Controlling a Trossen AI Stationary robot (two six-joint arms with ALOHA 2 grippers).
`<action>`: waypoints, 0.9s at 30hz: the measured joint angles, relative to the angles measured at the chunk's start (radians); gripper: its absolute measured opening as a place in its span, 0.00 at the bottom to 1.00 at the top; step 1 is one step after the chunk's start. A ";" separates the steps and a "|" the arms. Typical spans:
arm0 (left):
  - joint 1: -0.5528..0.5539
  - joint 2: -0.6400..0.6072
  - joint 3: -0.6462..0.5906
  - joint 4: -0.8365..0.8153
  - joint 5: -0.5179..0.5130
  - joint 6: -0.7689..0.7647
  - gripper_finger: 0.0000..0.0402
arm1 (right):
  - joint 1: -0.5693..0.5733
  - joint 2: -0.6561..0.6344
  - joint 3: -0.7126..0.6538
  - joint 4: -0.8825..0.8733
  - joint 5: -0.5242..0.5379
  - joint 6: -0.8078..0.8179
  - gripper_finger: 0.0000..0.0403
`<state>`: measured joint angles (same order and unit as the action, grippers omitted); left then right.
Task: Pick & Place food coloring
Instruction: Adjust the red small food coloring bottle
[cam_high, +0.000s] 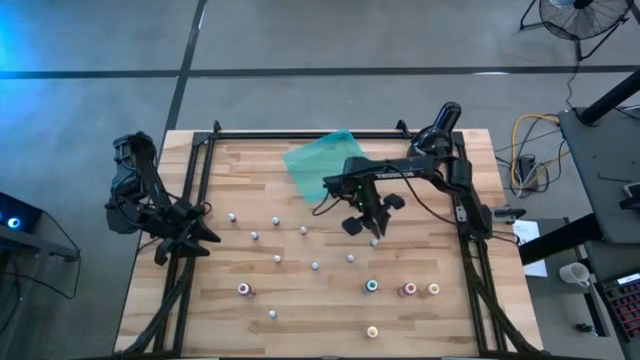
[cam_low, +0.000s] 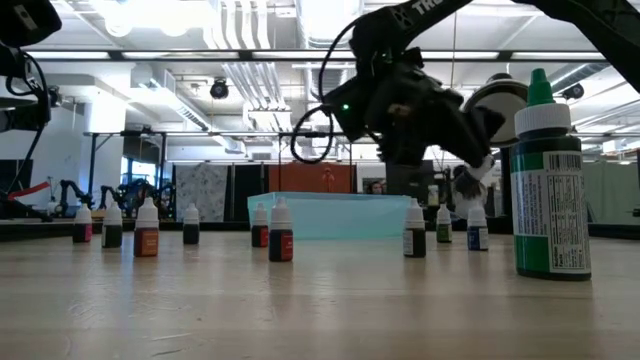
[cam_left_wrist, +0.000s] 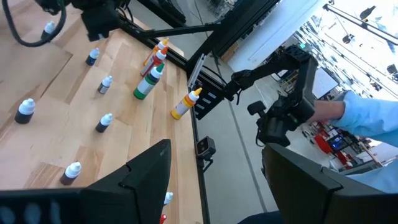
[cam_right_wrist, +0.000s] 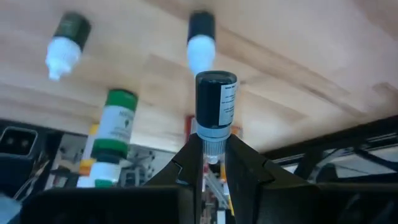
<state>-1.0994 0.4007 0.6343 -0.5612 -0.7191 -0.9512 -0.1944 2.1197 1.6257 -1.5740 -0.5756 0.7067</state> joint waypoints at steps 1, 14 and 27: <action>0.000 0.000 0.000 0.000 0.000 0.000 0.56 | 0.002 -0.004 -0.015 0.003 -0.004 -0.001 0.10; 0.000 0.002 0.000 0.000 0.000 0.000 0.56 | 0.039 -0.040 -0.300 0.000 -0.102 -0.008 0.10; 0.000 0.002 0.000 0.000 0.000 0.000 0.56 | 0.040 -0.068 -0.420 0.033 -0.185 -0.118 0.15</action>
<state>-1.0995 0.4023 0.6344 -0.5610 -0.7193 -0.9508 -0.1547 2.0521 1.2061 -1.5409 -0.7607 0.5890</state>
